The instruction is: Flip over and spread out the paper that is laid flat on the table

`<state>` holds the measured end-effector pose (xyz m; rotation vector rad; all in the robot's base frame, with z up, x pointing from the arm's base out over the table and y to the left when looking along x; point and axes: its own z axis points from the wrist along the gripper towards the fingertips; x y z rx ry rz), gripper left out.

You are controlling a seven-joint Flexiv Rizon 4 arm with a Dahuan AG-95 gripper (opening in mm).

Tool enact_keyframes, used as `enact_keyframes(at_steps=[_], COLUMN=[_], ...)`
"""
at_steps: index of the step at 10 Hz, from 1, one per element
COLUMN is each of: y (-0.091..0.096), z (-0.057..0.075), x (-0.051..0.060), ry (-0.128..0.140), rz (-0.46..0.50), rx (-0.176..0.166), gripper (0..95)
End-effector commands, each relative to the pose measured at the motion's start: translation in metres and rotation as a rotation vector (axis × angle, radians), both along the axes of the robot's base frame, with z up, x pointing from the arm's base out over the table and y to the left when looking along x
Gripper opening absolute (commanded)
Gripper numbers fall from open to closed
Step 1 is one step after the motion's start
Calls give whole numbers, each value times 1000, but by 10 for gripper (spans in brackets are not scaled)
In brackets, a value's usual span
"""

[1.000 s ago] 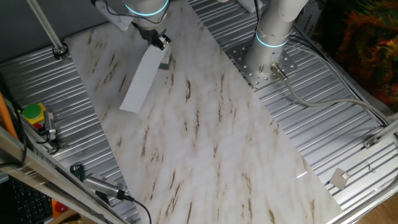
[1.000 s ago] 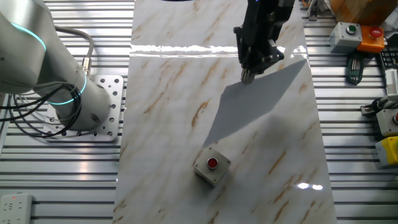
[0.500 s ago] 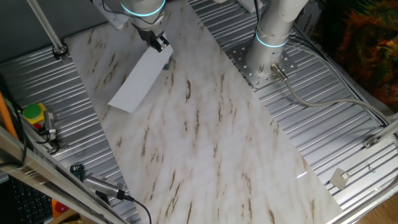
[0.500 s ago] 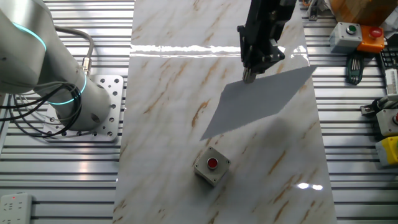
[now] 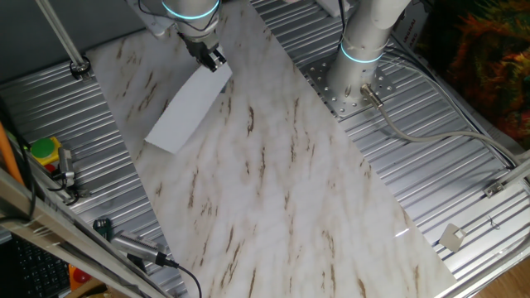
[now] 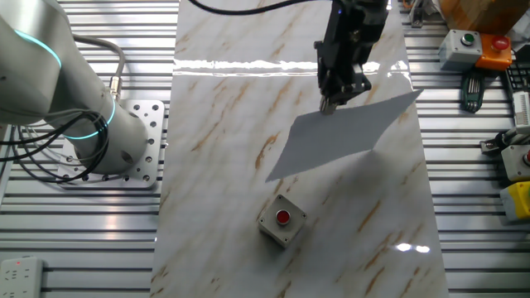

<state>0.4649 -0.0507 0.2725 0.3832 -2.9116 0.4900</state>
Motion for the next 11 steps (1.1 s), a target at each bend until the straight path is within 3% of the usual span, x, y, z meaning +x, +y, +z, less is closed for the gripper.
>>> enact_keyframes(at_steps=[1,11], y=[0,14], z=[-5,-22], x=[-2,-5], ry=[-15,-29], rz=[-6,-62], rx=[11,35], gripper=[0,0])
